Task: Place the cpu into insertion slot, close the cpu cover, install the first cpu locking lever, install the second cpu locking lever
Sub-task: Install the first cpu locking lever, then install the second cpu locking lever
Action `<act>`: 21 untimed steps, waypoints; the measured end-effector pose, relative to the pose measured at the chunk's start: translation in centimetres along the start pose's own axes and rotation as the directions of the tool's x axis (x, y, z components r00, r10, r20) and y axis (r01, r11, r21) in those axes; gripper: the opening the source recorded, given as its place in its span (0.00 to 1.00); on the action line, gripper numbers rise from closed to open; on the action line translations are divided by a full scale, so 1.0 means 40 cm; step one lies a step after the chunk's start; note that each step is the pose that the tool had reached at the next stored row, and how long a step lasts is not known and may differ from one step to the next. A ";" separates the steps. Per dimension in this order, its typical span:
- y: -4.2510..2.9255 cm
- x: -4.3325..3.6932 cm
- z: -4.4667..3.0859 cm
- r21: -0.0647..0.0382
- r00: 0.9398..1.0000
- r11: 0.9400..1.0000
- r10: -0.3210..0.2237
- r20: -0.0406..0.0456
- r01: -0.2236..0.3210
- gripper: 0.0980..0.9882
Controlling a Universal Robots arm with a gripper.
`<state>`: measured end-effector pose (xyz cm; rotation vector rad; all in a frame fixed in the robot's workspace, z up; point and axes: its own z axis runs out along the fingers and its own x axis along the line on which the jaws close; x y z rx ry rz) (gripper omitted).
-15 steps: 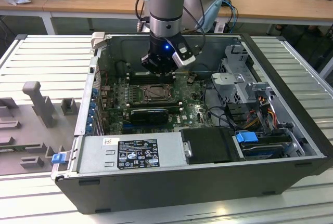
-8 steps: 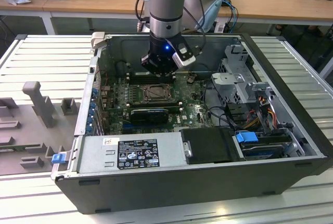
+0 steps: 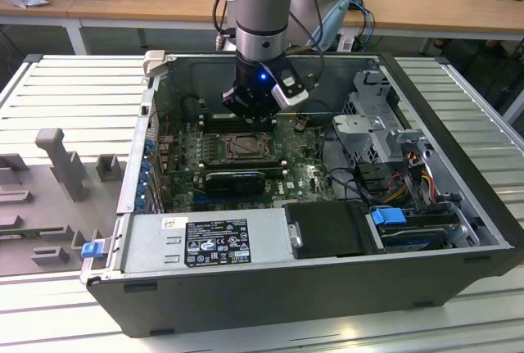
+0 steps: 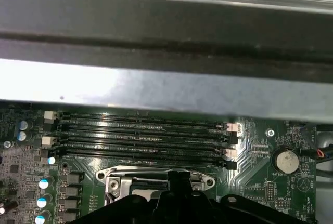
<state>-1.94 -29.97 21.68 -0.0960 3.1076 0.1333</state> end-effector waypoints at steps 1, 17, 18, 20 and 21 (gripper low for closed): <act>0.000 0.000 0.000 0.000 1.000 1.000 0.000 0.000 0.000 0.01; -0.007 0.000 -0.020 0.000 1.000 1.000 0.000 0.000 0.000 0.01; -0.007 0.000 -0.026 0.000 1.000 1.000 0.000 0.000 0.000 0.01; -0.007 -0.001 -0.033 0.000 1.000 1.000 0.000 0.000 0.000 0.01; -0.009 0.000 -0.033 0.000 1.000 1.000 0.000 0.000 0.000 0.01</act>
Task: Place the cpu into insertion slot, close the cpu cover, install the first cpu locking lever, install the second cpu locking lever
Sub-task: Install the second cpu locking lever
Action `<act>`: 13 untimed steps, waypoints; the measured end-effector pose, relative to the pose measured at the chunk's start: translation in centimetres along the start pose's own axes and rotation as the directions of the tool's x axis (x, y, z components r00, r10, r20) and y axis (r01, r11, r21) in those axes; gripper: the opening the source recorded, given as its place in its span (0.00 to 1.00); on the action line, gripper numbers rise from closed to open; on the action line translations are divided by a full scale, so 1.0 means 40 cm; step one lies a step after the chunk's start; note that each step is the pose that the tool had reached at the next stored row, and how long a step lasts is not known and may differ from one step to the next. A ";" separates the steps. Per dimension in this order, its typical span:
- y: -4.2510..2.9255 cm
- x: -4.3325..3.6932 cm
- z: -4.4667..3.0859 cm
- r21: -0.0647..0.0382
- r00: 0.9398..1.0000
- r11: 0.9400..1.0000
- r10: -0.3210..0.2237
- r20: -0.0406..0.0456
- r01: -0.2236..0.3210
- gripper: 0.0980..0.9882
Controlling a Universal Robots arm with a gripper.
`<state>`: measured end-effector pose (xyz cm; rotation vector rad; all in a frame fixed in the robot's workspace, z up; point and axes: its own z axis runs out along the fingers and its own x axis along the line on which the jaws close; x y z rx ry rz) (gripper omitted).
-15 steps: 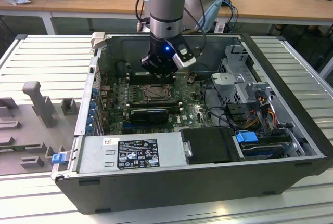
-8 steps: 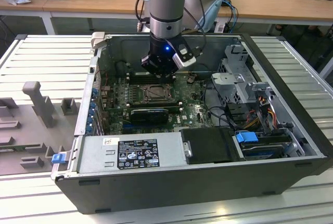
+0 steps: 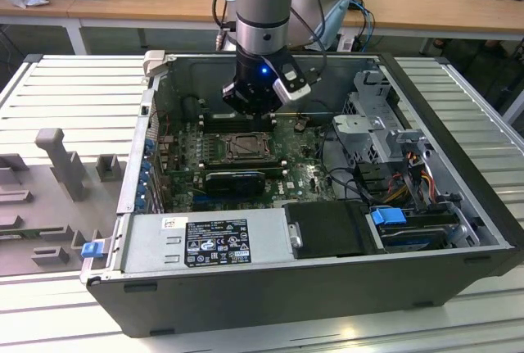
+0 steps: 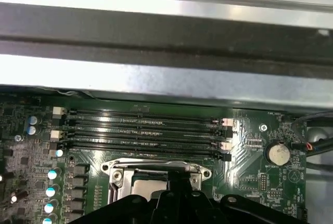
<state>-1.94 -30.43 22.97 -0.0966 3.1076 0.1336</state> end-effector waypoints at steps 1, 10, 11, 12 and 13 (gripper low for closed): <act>-0.002 0.000 0.000 0.000 1.000 1.000 0.000 0.000 0.000 0.01; -0.027 0.002 -0.001 0.000 1.000 1.000 0.000 0.000 0.000 0.01; -0.030 0.002 -0.001 0.000 1.000 1.000 0.000 0.000 0.000 0.01; -0.033 0.002 -0.001 0.000 1.000 1.000 0.000 0.000 0.000 0.01; -0.036 0.002 -0.001 0.000 1.000 1.000 0.000 0.000 0.000 0.01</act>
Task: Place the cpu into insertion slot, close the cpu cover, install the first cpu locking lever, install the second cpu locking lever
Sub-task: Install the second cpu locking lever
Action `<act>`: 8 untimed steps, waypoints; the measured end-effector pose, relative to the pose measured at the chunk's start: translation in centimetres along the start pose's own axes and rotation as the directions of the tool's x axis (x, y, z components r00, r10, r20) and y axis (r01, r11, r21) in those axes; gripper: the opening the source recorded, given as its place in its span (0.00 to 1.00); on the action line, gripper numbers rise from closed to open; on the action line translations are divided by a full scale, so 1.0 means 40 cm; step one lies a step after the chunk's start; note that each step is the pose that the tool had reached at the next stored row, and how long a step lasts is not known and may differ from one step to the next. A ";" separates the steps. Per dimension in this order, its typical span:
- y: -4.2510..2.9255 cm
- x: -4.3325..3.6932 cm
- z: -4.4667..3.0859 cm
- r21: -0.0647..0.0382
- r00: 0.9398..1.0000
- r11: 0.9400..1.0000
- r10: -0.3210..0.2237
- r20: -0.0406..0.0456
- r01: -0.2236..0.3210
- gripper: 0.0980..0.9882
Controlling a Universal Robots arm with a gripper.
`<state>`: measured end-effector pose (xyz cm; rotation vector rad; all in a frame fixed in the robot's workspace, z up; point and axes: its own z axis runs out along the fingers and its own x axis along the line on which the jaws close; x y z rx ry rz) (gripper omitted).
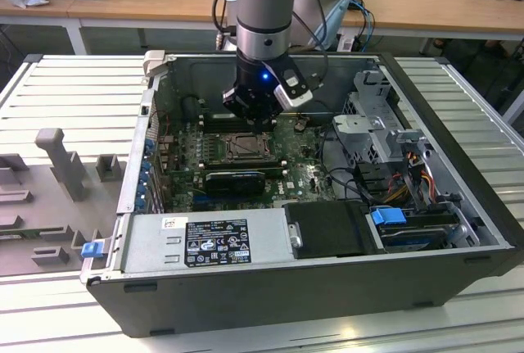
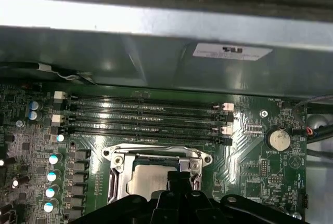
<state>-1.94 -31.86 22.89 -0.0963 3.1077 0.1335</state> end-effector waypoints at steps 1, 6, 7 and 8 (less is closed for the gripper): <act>-0.004 0.000 0.000 0.000 1.000 1.000 0.000 0.000 0.000 0.01; -0.027 0.001 -0.007 0.000 1.000 1.000 0.000 0.000 0.000 0.01; -0.027 0.001 -0.017 0.000 1.000 1.000 0.000 0.000 0.000 0.01; -0.027 0.001 -0.025 0.000 1.000 1.000 0.000 0.000 0.000 0.01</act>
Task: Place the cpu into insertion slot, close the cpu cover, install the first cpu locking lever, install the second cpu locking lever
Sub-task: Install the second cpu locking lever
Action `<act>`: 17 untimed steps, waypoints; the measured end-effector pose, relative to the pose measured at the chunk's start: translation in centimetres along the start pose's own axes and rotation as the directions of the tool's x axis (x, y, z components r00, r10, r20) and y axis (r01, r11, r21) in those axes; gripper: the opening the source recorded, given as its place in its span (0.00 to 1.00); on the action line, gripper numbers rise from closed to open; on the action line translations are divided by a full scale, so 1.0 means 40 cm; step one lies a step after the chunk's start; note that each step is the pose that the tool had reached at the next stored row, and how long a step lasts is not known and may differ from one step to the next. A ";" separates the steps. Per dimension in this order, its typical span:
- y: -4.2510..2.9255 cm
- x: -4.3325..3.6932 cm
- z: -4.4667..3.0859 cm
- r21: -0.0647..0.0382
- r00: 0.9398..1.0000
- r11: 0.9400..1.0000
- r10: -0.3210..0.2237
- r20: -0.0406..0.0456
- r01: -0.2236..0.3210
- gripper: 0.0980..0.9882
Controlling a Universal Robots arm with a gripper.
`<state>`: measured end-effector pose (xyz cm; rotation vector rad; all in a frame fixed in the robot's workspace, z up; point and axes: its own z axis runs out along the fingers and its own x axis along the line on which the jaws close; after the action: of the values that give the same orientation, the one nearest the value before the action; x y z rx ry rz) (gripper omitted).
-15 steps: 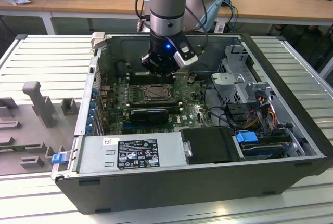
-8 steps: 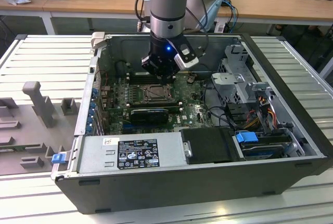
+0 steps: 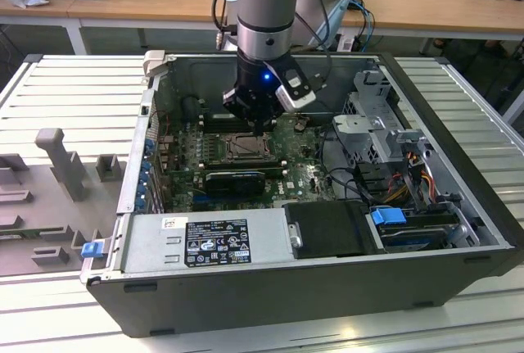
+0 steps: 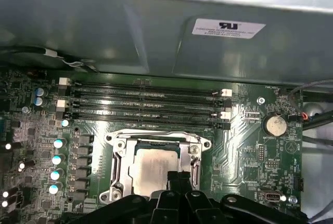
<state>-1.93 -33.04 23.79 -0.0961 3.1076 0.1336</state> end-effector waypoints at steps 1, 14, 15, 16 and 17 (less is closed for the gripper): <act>-0.001 0.000 -0.005 0.000 1.000 1.000 0.000 0.000 0.000 0.01; -0.021 0.001 -0.014 -0.001 1.000 1.000 0.000 0.000 0.000 0.01; -0.023 0.001 -0.014 -0.001 1.000 1.000 0.000 0.000 0.000 0.01; -0.025 0.001 -0.014 0.000 1.000 1.000 0.000 0.000 0.000 0.01; -0.026 0.001 -0.014 -0.001 1.000 1.000 0.000 0.000 0.000 0.01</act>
<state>-1.93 -34.13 24.28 -0.0958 3.1076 0.1344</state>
